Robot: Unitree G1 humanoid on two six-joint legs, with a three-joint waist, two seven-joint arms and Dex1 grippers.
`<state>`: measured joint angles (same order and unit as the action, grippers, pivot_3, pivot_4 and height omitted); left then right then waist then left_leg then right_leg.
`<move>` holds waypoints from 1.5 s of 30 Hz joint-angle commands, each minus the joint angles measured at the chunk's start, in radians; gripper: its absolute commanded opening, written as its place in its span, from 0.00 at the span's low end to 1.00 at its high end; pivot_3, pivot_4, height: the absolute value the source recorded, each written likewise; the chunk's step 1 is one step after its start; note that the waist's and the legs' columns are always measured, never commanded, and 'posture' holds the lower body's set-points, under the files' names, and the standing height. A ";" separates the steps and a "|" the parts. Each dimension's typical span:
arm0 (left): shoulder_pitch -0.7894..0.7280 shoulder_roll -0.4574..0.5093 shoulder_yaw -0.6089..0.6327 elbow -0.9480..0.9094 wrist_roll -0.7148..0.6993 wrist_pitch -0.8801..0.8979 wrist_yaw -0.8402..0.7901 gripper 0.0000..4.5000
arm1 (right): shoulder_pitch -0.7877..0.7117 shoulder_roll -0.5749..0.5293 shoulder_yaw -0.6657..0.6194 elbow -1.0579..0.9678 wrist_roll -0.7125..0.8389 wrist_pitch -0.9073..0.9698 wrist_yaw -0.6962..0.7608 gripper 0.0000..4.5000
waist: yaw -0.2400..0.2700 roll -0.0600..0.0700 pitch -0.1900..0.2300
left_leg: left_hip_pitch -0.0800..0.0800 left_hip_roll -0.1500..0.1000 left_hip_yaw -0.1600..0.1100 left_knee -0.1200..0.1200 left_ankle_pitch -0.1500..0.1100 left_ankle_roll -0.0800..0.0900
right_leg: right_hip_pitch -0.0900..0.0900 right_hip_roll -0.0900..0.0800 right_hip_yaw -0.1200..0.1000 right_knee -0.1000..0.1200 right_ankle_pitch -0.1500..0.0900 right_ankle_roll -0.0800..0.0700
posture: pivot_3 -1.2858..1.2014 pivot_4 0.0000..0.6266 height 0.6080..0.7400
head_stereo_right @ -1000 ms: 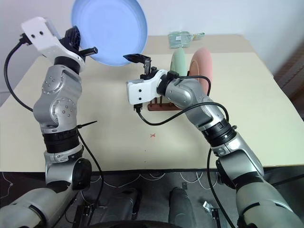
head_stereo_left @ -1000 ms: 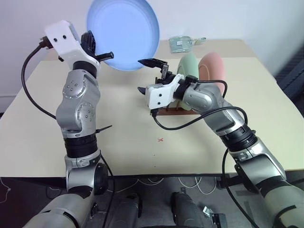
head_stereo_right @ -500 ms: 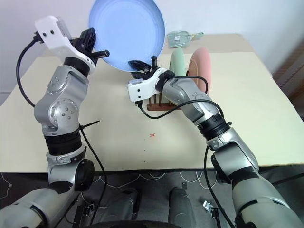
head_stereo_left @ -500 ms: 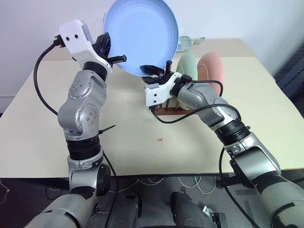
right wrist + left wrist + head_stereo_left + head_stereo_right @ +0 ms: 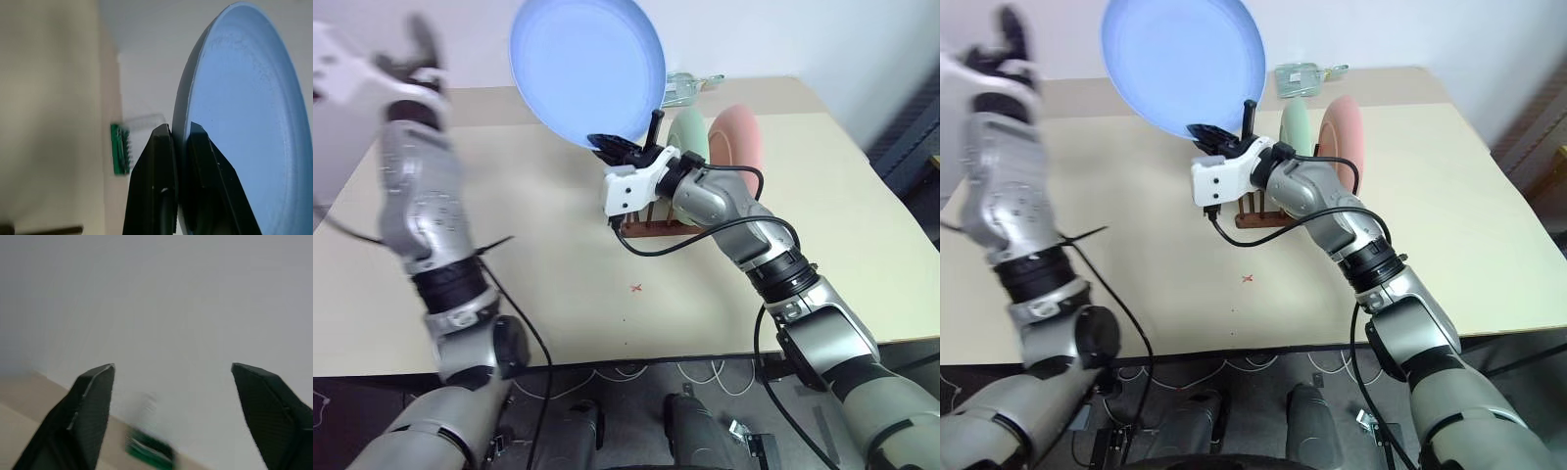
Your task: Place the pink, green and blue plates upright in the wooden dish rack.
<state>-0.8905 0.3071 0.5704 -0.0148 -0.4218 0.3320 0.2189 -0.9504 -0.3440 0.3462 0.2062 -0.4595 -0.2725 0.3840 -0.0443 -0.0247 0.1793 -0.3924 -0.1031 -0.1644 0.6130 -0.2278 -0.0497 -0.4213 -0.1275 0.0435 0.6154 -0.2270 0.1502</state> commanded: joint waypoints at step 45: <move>0.560 0.063 -0.492 -0.106 0.089 -0.020 -0.709 0.87 | 0.092 0.333 -0.565 -0.343 1.275 1.167 -0.340 0.79 | 0.000 0.003 0.000 | 0.000 0.011 0.004 -0.001 -0.003 0.004 | -0.005 0.009 0.003 0.003 0.004 -0.007 | 0.52 0.24 1.00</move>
<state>-0.3266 0.3707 0.0628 -0.0828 -0.3277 0.3182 -0.4918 -0.8254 -0.0092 -0.2180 -0.1047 0.8023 0.9088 0.0439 -0.0440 -0.0218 0.1792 -0.3925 -0.0921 -0.1608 0.6124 -0.2304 -0.0453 -0.4266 -0.1185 0.0462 0.6189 -0.2229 0.1435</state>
